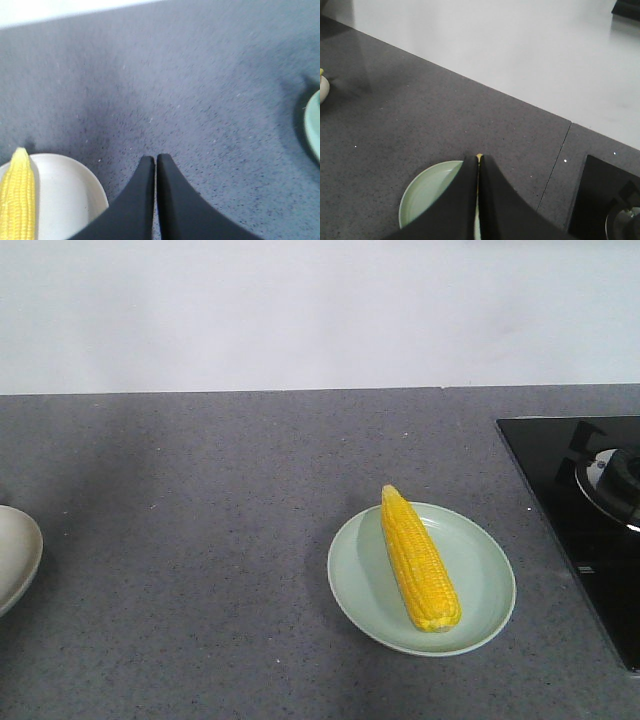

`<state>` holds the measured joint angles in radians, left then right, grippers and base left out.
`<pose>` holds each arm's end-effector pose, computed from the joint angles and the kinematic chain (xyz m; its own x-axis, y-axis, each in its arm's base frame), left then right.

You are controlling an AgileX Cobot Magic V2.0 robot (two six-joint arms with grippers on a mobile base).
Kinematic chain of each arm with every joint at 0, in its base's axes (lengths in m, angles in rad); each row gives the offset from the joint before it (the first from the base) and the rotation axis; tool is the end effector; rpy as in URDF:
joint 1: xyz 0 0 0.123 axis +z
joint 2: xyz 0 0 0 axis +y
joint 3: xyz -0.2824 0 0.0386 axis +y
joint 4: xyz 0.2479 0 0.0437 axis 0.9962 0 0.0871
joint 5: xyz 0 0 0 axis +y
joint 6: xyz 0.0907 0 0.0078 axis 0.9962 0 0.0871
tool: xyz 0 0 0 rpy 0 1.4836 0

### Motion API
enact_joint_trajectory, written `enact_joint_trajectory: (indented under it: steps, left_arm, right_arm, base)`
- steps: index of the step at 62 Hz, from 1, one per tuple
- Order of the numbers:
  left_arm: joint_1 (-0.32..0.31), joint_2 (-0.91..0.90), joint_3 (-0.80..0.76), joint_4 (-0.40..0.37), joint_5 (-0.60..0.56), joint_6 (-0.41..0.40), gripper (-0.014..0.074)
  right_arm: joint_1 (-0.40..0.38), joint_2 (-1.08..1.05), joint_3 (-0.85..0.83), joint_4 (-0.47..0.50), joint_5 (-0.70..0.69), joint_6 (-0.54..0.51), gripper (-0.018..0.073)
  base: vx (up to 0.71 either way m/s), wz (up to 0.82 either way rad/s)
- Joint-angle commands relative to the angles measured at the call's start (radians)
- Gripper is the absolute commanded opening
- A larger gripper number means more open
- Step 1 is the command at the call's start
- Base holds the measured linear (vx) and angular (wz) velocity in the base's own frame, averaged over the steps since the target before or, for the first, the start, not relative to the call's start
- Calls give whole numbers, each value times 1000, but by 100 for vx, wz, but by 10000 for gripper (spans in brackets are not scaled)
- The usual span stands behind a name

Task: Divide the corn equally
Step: 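Raise both open grippers above the plates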

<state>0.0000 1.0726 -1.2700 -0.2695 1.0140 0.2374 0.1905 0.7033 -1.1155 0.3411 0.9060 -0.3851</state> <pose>0.2005 -0.0206 0.4229 -0.6354 0.0899 -0.7670 0.2306 0.9700 -0.0773 0.0944 0.0426 0.4419 -0.2855 -0.2208 -0.9326 -0.4780 0.8762 -0.0611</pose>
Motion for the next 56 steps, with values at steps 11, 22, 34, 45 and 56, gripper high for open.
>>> enact_joint_trajectory:
  steps: [11,22,34,45,56]
  left_arm:
    - [-4,-432,386,-140,-282,116,-8]
    - [-4,-698,631,-193,-434,171,-8]
    - [-4,-789,684,-200,-454,175,-8]
    - [-4,-790,684,-200,-486,175,-8]
    - [-4,-790,684,-199,-473,175,-6]
  right_arm:
    - [-3,-228,301,-31,-171,-10,-4]
    - [-3,-325,420,-54,-174,-10,-4]
    - [-3,-356,443,-54,-160,-6,-4]
    - [-3,-356,443,-54,-157,-6,-4]
    - [-3,-356,443,-54,-156,-6,-4]
  base:
    - [0,0]
    - [0,0]
    - [0,0]
    - [0,0]
    - [0,0]
